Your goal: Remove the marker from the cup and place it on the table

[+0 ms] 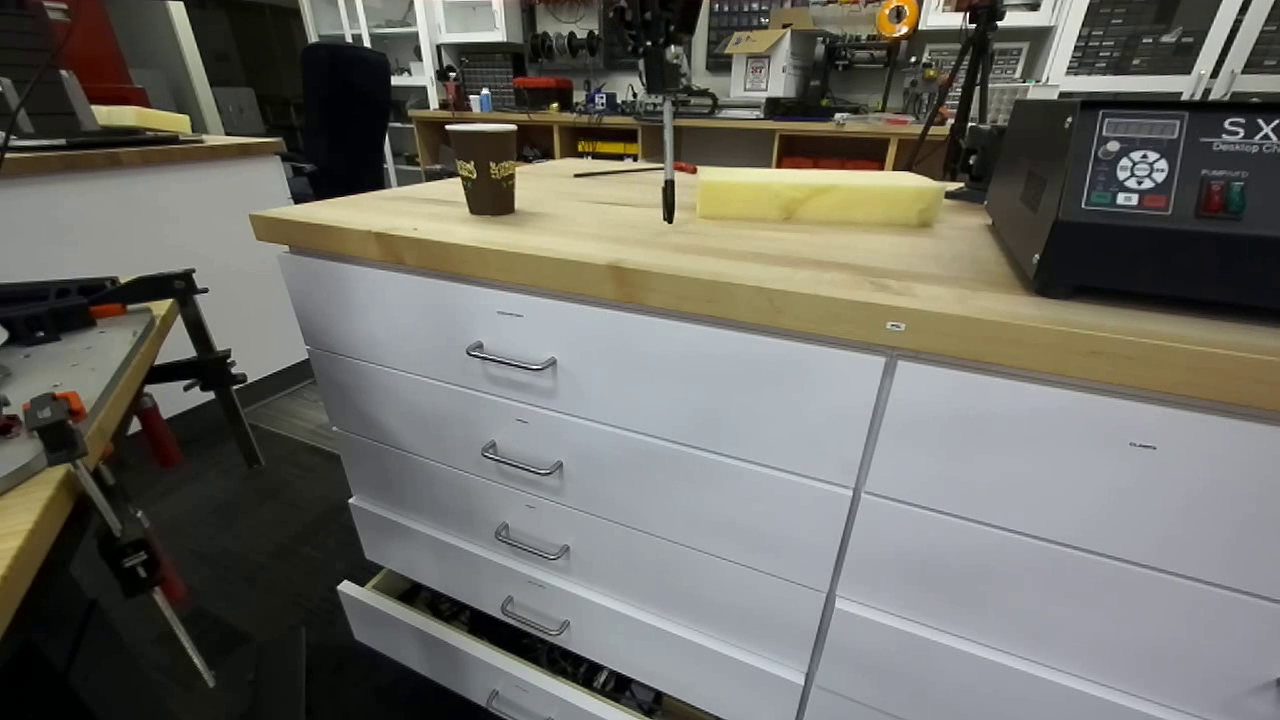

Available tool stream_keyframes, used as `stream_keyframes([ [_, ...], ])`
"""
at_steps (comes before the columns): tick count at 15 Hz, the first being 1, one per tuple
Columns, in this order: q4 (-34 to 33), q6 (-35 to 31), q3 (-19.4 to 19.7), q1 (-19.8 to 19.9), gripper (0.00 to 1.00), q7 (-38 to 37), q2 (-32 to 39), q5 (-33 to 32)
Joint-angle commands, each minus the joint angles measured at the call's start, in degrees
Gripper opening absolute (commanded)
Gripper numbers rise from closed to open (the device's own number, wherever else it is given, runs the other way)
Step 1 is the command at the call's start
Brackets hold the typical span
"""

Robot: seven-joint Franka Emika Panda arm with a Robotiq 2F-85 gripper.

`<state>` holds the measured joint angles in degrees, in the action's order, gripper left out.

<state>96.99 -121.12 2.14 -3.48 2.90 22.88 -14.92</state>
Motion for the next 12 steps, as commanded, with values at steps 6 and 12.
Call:
stream_keyframes([
  [6, 1.92, -1.3, -2.89, -0.45, 0.89, -2.16, -6.54, 3.33],
  [12, -0.91, -0.33, -2.94, -0.46, 1.0, -1.66, -3.8, 2.75],
])
